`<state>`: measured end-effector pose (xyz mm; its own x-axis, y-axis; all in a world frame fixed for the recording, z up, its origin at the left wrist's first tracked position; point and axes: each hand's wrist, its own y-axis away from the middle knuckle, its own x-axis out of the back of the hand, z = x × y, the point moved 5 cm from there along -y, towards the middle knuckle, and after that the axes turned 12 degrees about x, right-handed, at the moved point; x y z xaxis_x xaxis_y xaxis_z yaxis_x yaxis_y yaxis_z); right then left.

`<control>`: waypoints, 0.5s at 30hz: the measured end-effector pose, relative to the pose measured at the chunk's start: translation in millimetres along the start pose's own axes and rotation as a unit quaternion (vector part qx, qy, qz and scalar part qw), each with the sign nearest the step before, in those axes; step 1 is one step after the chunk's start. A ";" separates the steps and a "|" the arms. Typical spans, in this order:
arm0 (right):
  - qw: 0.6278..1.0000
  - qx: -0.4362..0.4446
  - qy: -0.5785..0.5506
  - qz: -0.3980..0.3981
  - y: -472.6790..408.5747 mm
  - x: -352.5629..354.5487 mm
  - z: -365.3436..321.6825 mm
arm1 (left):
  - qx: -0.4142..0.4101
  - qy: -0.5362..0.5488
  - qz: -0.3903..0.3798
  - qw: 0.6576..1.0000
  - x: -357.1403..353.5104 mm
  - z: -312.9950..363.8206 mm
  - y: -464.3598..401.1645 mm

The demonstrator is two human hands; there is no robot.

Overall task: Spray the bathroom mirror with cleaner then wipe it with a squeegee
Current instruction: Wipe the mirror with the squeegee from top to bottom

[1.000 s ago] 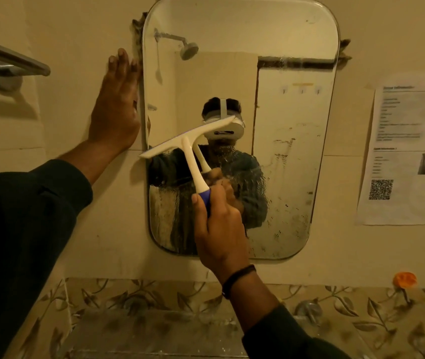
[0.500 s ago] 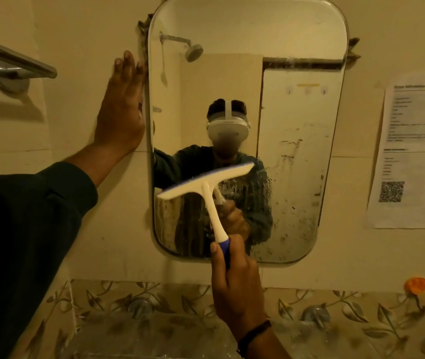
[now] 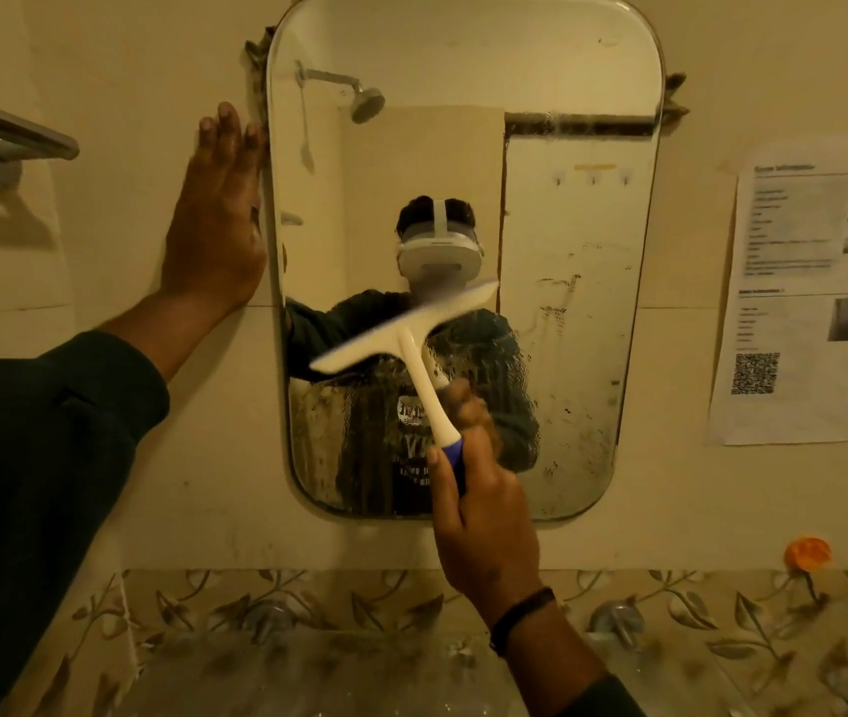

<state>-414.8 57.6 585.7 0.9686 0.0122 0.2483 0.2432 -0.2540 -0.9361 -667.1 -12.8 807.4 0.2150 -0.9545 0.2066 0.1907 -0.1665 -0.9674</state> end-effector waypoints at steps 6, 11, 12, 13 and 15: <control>0.999 -0.024 -0.011 0.019 14.1 11.2 1.3 | 0.004 0.002 0.002 1.000 0.0 0.4 0.9; 0.995 -0.023 -0.057 0.083 -53.1 20.8 -6.3 | -0.004 0.003 0.002 1.000 -0.3 1.4 0.6; 0.994 -0.023 -0.054 0.089 -67.5 22.9 -6.4 | -0.005 0.002 0.003 1.000 -1.1 1.0 0.5; 0.994 -0.026 -0.052 0.092 -79.6 24.7 -5.8 | -0.005 0.002 0.003 1.000 -1.8 0.0 0.5; 0.993 -0.031 -0.049 0.098 -91.1 28.1 -1.9 | -0.004 0.008 0.006 1.000 -3.3 -1.9 -0.2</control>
<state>-409.8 79.2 678.4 0.9982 0.0500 0.0337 0.0480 -0.3202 -0.9462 -669.7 -10.1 806.6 0.2013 -0.9605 0.1919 0.1808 -0.1561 -0.9710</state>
